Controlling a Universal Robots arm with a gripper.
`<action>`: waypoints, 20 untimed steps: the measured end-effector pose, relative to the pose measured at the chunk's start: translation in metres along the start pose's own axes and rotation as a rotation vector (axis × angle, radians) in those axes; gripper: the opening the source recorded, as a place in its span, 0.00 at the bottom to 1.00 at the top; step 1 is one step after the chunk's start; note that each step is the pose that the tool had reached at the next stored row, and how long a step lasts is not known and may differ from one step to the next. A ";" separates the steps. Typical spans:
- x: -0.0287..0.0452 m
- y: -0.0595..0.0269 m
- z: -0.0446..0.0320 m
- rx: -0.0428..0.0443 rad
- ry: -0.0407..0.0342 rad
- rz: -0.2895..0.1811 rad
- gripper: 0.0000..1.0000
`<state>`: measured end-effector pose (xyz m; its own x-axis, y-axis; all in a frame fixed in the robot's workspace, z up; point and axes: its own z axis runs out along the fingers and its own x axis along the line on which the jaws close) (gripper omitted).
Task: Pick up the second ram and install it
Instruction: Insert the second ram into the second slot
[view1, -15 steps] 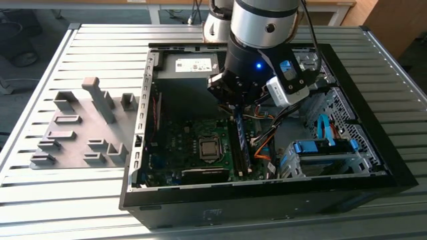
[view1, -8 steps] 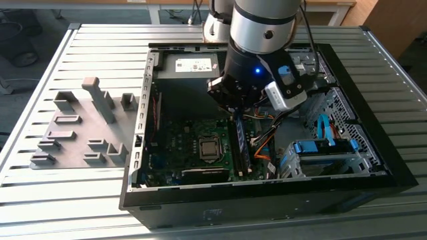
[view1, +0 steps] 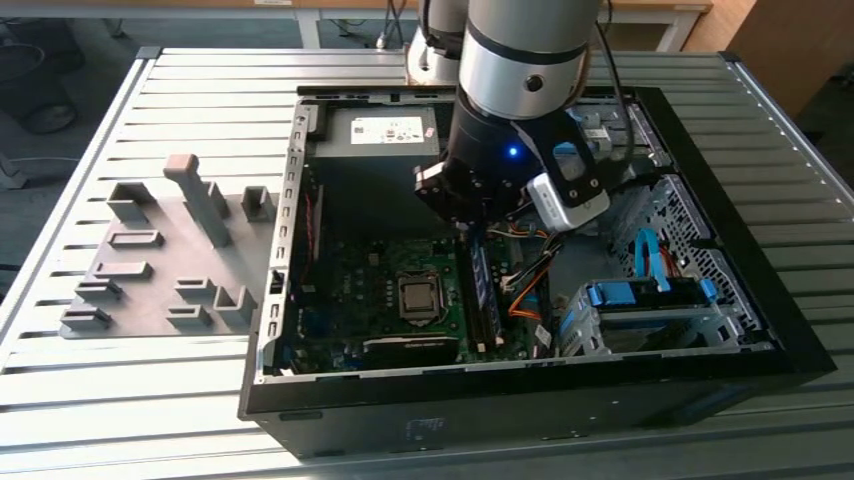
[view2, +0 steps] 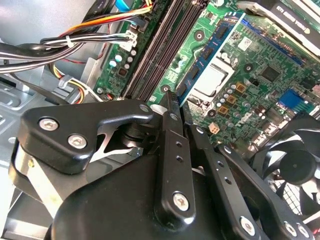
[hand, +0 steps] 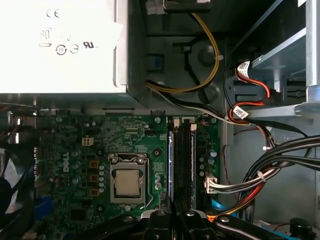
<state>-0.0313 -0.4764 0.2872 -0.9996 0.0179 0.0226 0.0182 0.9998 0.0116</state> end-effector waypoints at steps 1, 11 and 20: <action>0.0000 0.0000 0.0013 0.0000 0.0000 0.000 0.14; -0.0003 -0.0002 0.0137 0.0000 0.0000 0.000 0.14; -0.0006 -0.0009 0.0248 -0.0001 0.0000 0.000 0.14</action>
<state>-0.0313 -0.4770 0.2624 -0.9996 0.0182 0.0226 0.0184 0.9998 0.0116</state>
